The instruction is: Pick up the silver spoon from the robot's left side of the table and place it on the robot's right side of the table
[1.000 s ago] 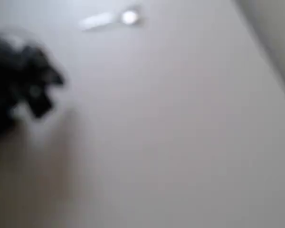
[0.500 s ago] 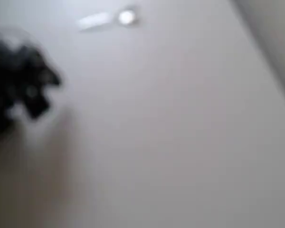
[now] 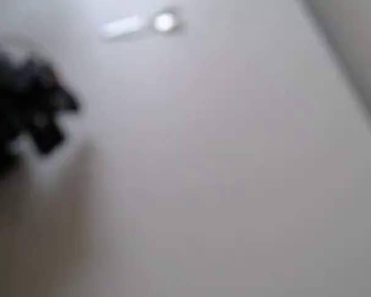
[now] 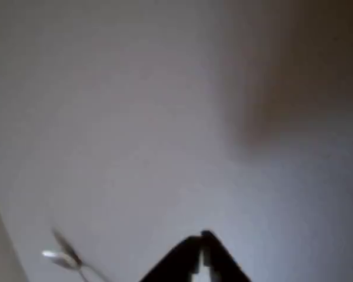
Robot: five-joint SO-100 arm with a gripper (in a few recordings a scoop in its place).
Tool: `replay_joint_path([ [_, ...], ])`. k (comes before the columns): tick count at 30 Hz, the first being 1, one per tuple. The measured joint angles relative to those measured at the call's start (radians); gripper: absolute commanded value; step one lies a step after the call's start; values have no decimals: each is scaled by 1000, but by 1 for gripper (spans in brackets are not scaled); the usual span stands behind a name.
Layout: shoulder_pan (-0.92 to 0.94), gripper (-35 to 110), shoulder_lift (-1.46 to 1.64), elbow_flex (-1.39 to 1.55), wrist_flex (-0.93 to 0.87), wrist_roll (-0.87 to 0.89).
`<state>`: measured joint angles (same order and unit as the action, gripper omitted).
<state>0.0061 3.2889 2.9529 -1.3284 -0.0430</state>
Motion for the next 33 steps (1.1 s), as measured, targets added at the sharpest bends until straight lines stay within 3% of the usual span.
replay_joint_path([
  [9, -2, -2, 0, 0, 0, -20],
  [14, -169, -2, 2, 18, 17, -169],
  [18, -293, 17, -3, 21, 132, -446],
  [21, -345, 27, -46, -28, 229, -514],
  [24, -388, 28, -307, -265, 229, -522],
  [33, -495, 31, -1509, -1304, -66, -692],
])
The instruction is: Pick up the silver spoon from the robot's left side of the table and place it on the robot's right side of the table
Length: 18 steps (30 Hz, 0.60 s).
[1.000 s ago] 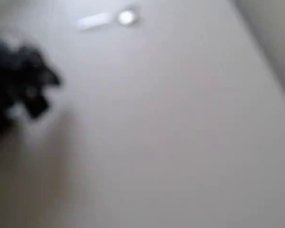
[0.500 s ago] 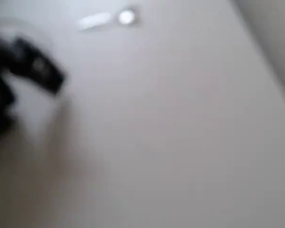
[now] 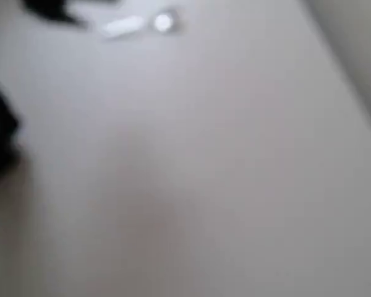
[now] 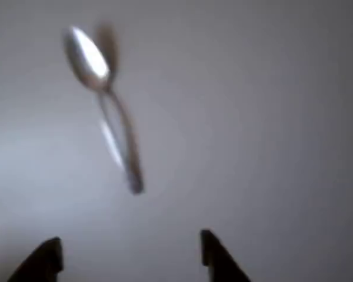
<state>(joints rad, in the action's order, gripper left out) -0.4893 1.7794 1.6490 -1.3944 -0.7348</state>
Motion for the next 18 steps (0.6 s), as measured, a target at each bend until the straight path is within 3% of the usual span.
replay_joint_path([
  [12, -104, 30, -1035, -1086, -353, -80],
  [18, -98, 24, -1250, -1401, -411, -123],
])
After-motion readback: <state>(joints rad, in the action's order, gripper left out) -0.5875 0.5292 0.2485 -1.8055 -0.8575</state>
